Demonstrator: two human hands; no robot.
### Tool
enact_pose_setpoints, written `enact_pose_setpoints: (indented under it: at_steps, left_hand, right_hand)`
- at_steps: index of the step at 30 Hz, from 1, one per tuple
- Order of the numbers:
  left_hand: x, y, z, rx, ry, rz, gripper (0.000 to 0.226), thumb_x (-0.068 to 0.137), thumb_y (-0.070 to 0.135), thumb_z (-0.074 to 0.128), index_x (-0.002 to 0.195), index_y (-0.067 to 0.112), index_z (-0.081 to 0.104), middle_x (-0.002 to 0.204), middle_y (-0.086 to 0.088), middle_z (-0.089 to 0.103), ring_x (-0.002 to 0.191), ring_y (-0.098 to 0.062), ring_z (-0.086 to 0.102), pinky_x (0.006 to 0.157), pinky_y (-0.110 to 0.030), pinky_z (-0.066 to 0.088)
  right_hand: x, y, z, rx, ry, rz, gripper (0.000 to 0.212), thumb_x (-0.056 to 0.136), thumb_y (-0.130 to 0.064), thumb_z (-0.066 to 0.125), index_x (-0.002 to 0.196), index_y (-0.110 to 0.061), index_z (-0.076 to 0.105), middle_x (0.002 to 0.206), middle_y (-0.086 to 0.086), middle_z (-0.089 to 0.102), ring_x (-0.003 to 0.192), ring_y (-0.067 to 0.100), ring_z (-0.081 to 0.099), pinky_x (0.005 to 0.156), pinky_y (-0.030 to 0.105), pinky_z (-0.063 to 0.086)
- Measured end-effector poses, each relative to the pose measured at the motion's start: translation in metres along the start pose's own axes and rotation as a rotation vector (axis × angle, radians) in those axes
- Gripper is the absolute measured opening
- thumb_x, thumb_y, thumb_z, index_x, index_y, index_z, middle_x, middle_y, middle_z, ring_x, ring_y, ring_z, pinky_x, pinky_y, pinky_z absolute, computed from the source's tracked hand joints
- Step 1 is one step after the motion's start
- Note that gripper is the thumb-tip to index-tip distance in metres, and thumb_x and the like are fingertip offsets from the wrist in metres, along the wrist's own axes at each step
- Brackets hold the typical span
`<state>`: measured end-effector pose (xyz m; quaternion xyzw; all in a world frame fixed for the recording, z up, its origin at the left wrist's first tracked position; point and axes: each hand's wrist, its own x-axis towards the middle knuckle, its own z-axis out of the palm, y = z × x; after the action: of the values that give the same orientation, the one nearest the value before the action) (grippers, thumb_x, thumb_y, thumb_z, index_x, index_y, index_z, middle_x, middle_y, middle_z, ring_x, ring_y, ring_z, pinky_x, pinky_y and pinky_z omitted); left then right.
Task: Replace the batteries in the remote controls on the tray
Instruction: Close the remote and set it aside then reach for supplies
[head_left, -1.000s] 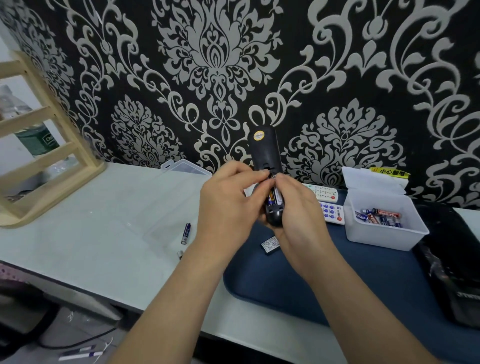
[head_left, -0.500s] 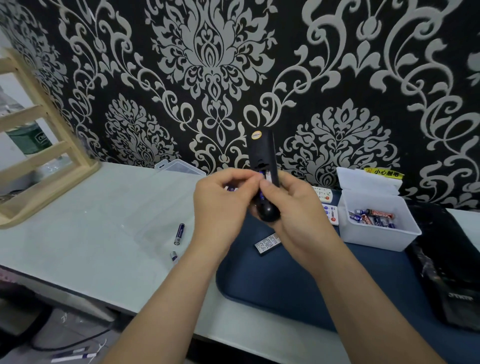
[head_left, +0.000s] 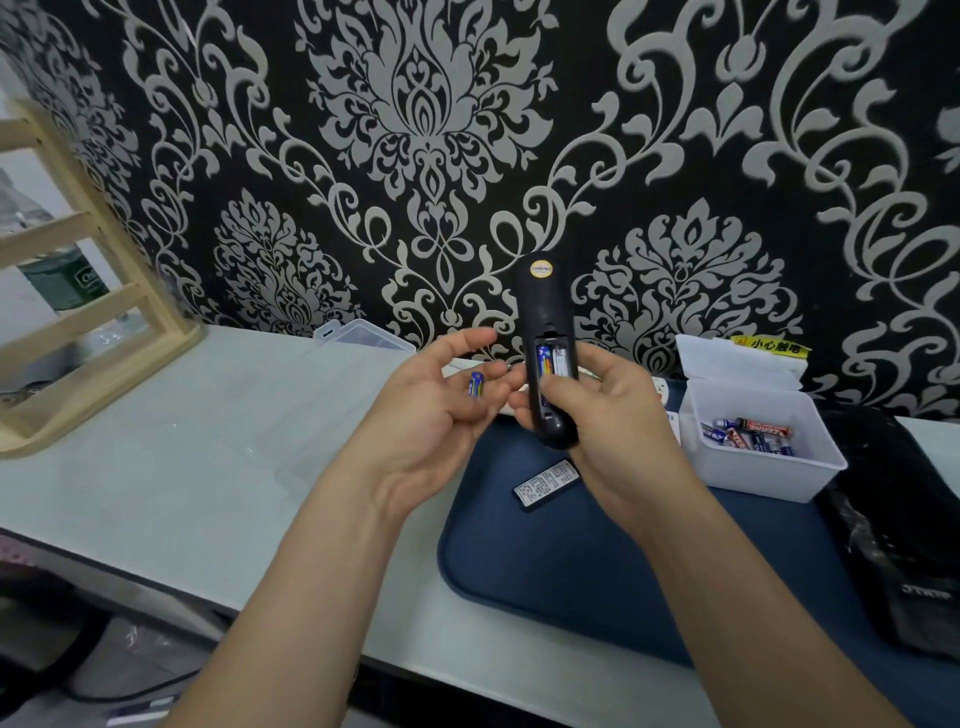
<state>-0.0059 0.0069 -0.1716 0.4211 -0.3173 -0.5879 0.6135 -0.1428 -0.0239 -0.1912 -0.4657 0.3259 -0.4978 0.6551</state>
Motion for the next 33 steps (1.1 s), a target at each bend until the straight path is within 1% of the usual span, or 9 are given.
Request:
enact_pose_setpoints:
  at_steps: [4,11,13,16,21,25,27,29,33]
  left_hand:
    - [-0.002,0.007,-0.003,0.06,-0.039,0.105,0.045,0.091,-0.021,0.035,0.124,0.003,0.053,0.108,-0.025,0.065,0.101,-0.028,0.069,0.088,-0.027,0.055]
    - [-0.004,0.003,0.012,0.354,0.008,0.28,0.019,0.103,0.011,0.039,0.117,0.013,0.052,0.095,-0.009,0.073,0.085,-0.018,0.072,0.069,-0.02,0.054]
    - [-0.004,-0.002,0.018,0.45,0.017,0.361,0.017,0.102,0.012,0.04,0.115,0.013,0.05,0.095,-0.006,0.072,0.082,-0.013,0.07,0.062,-0.014,0.049]
    - [-0.003,-0.007,0.025,0.52,0.007,0.484,0.017,0.098,0.007,0.049,0.106,0.015,0.061,0.094,-0.003,0.073,0.086,-0.011,0.068,0.067,-0.011,0.046]
    - [-0.003,-0.01,0.034,0.419,0.037,0.553,0.022,0.086,-0.001,0.064,0.091,0.019,0.074,0.092,-0.002,0.075,0.092,-0.014,0.069,0.082,-0.024,0.053]
    - [-0.007,-0.01,0.044,0.447,0.018,0.579,0.021,0.081,-0.003,0.069,0.088,0.016,0.075,0.089,-0.002,0.075,0.085,-0.009,0.069,0.071,-0.017,0.053]
    - [-0.009,-0.011,0.047,0.495,0.008,0.584,0.021,0.079,-0.003,0.071,0.086,0.016,0.076,0.084,0.003,0.075,0.081,-0.005,0.069,0.069,-0.016,0.052]
    - [-0.008,-0.015,0.045,0.632,-0.001,0.612,0.023,0.077,-0.001,0.074,0.087,0.02,0.077,0.083,0.011,0.075,0.081,-0.001,0.069,0.073,-0.018,0.054]
    - [-0.004,-0.025,0.037,1.031,-0.03,0.896,0.022,0.074,0.009,0.076,0.094,0.018,0.078,0.089,0.01,0.074,0.086,-0.002,0.067,0.082,-0.024,0.054]
  right_hand:
    - [-0.001,-0.006,-0.006,0.071,-0.033,0.083,0.024,0.097,0.002,0.05,0.112,-0.011,0.064,0.09,0.008,0.07,0.076,0.015,0.068,0.071,0.027,0.058]
    - [-0.003,-0.012,-0.013,0.204,-0.02,0.175,0.029,0.097,0.001,0.044,0.113,-0.006,0.066,0.087,0.012,0.068,0.074,0.021,0.065,0.064,0.031,0.054]
    - [-0.005,-0.014,-0.014,0.243,-0.005,0.187,0.027,0.097,-0.001,0.043,0.109,-0.004,0.067,0.084,0.014,0.068,0.068,0.021,0.064,0.06,0.03,0.053]
    - [-0.007,-0.016,-0.014,0.303,0.018,0.22,0.025,0.101,-0.014,0.045,0.108,0.0,0.066,0.089,0.017,0.067,0.063,0.02,0.062,0.053,0.027,0.05]
    - [-0.008,-0.012,-0.014,0.302,0.068,0.219,0.026,0.102,-0.019,0.047,0.105,-0.002,0.067,0.091,0.019,0.066,0.062,0.019,0.059,0.054,0.027,0.05]
    - [-0.008,-0.01,-0.012,0.317,0.058,0.226,0.023,0.101,-0.017,0.047,0.107,-0.009,0.067,0.086,0.011,0.068,0.065,0.019,0.062,0.056,0.028,0.05]
    - [-0.008,-0.01,-0.012,0.338,0.069,0.233,0.021,0.099,-0.013,0.047,0.103,-0.009,0.067,0.085,0.01,0.069,0.064,0.019,0.065,0.059,0.029,0.051]
    - [-0.008,-0.01,-0.014,0.385,0.101,0.238,0.022,0.098,-0.01,0.046,0.096,-0.008,0.068,0.091,0.014,0.069,0.074,0.022,0.066,0.069,0.034,0.052]
    - [-0.006,-0.011,-0.017,0.451,0.124,0.237,0.024,0.095,-0.004,0.042,0.095,-0.005,0.065,0.103,0.019,0.067,0.095,0.027,0.062,0.09,0.041,0.05]
